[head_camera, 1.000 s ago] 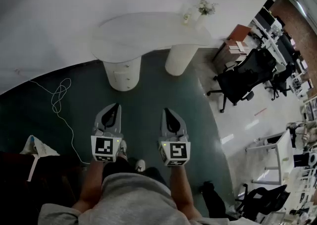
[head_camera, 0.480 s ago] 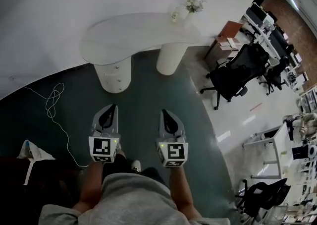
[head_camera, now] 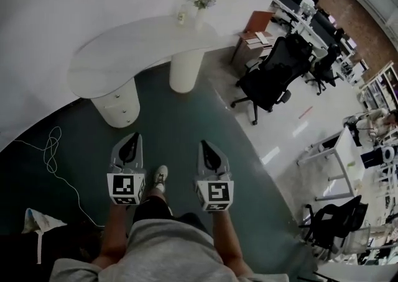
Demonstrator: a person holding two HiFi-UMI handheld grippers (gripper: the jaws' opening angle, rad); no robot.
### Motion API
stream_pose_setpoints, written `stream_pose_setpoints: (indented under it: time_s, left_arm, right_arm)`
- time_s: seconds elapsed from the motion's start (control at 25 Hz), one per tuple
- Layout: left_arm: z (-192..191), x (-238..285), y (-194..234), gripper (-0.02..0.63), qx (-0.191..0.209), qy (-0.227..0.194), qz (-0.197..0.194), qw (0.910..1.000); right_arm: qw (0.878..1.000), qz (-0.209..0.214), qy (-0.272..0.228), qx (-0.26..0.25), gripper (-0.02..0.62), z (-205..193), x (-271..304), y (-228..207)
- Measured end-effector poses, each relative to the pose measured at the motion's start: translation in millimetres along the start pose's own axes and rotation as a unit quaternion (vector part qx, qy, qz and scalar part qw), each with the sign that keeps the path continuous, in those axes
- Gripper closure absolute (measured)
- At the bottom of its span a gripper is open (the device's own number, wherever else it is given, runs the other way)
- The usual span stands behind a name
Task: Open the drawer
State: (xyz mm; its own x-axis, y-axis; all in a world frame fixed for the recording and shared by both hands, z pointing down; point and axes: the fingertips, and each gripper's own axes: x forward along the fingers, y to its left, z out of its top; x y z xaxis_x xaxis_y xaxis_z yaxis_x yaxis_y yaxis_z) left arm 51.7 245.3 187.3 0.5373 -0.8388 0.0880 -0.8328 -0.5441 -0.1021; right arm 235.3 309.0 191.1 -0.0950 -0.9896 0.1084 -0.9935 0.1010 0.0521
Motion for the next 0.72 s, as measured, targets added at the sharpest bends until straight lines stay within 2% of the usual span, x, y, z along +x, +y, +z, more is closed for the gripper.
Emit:
stream_pose_setpoints:
  time_s: [0.32, 0.56, 0.72]
  left_arm:
    - [-3.0, 97.5, -20.3, 0.595, -0.005, -0.001, -0.040, 0.9992]
    - [4.7, 176.8, -2.8, 0.595, -0.013, 0.005, -0.042, 0.9990]
    - [5.1, 221.9, 15.3, 0.595, -0.019, 0.012, -0.029, 0.9993]
  right_arm:
    - [0.999, -0.037, 0.013, -0.004, 0.592, -8.8, 48.7, -65.9]
    - [0.999, -0.029, 0.024, -0.004, 0.592, 1.2, 128.0, -100.4]
    - [1.000, -0.014, 0.027, -0.003, 0.592, 7.5, 182.6, -115.9]
